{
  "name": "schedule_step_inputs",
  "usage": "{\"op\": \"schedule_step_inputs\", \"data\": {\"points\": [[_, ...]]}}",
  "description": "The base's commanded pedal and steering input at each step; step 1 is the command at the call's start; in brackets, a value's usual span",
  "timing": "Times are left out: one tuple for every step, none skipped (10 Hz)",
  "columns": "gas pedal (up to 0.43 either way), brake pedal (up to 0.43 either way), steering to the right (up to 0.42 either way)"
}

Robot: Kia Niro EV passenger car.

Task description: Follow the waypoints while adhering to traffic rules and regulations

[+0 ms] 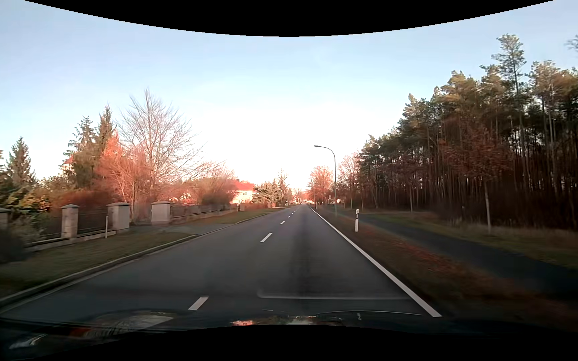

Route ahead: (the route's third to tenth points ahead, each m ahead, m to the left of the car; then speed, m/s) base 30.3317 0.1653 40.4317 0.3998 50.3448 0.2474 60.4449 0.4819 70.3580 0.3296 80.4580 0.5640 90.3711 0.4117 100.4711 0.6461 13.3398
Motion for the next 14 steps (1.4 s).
{"op": "schedule_step_inputs", "data": {"points": [[0.11,0.0,-0.001],[0.11,0.0,-0.001],[0.11,0.0,-0.001],[0.11,0.0,-0.001],[0.11,0.0,-0.001],[0.11,0.0,-0.001],[0.11,0.0,-0.001],[0.11,0.0,-0.002],[0.098,0.0,-0.003],[0.098,0.0,-0.003],[0.098,0.0,-0.003],[0.098,0.0,-0.003],[0.098,0.0,-0.005],[0.098,0.0,-0.006]]}}
